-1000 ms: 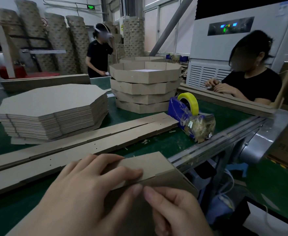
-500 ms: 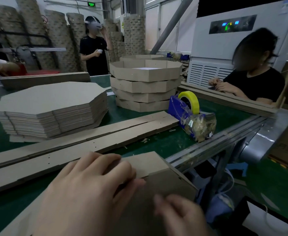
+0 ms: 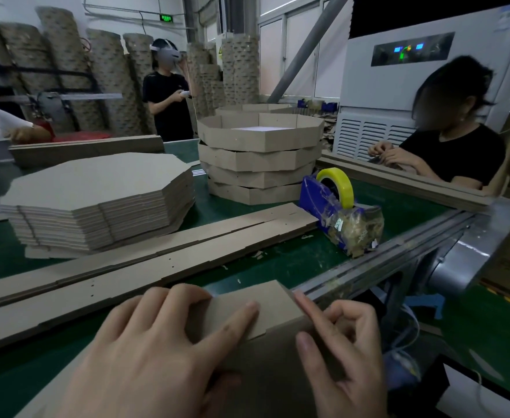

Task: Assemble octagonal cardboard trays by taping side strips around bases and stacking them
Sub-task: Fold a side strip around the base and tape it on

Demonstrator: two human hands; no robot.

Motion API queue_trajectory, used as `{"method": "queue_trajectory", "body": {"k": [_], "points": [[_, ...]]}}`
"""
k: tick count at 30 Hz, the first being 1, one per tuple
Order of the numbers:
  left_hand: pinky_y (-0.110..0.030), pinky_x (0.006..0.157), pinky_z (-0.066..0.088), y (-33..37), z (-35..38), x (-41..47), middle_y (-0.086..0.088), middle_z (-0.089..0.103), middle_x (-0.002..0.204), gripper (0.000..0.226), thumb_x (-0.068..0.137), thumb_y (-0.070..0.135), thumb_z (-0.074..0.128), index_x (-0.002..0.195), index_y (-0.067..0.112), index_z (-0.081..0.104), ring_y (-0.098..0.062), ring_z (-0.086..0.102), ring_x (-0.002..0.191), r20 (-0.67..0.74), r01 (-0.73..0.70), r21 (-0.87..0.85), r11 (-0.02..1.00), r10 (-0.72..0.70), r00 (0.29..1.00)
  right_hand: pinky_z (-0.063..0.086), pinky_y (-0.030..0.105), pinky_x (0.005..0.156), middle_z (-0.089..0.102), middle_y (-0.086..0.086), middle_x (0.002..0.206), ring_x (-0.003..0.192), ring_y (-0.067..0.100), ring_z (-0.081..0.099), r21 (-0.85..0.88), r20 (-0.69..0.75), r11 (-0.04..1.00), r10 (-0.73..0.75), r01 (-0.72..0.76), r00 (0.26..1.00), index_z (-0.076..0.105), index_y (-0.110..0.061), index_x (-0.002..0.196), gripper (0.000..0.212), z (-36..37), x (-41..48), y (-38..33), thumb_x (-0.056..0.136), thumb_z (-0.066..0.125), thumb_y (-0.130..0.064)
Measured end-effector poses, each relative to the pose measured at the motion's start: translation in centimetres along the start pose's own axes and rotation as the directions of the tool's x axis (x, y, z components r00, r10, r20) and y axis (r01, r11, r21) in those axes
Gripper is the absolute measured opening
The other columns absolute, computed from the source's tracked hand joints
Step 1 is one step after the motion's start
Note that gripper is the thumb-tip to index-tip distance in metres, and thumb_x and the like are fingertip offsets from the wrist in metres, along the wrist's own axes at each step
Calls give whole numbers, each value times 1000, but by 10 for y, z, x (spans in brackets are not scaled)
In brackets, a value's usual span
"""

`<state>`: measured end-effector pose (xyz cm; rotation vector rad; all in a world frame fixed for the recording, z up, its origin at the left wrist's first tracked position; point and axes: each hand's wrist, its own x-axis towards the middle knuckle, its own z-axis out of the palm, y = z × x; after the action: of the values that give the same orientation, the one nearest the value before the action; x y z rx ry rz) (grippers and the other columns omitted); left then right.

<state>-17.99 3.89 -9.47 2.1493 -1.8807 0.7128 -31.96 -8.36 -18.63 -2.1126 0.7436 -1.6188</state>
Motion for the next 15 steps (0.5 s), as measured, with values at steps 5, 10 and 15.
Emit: {"method": "queue_trajectory", "body": {"k": [5, 10, 15], "points": [[-25, 43, 36, 20, -12, 16, 1, 63, 73, 51, 72, 62, 35, 98, 41, 75, -19, 63, 56, 47, 5, -75, 997, -2, 999, 39, 13, 73, 44, -4, 98, 78, 8, 47, 78, -5, 996, -44, 44, 999, 58, -48, 125, 37, -3, -4, -4, 94, 41, -59], [-29, 37, 45, 15, -24, 9, 2, 64, 82, 47, 80, 63, 35, 104, 44, 72, -18, 61, 58, -26, 1, -194, 981, -6, 1000, 34, 18, 93, 49, -24, 105, 106, 3, 49, 228, 72, 907, 347, -354, 935, 70, -55, 95, 33, -16, 21, 18, 81, 41, -59], [-38, 46, 53, -1, -24, -2, 11, 58, 97, 46, 87, 72, 30, 126, 56, 48, -13, 59, 75, -115, 81, -308, 948, -122, 986, 42, 10, 71, 68, -16, 94, 89, -4, 61, 347, 316, 789, 411, -508, 855, 72, -34, 89, 31, -25, 47, 27, 84, 42, -43]]}}
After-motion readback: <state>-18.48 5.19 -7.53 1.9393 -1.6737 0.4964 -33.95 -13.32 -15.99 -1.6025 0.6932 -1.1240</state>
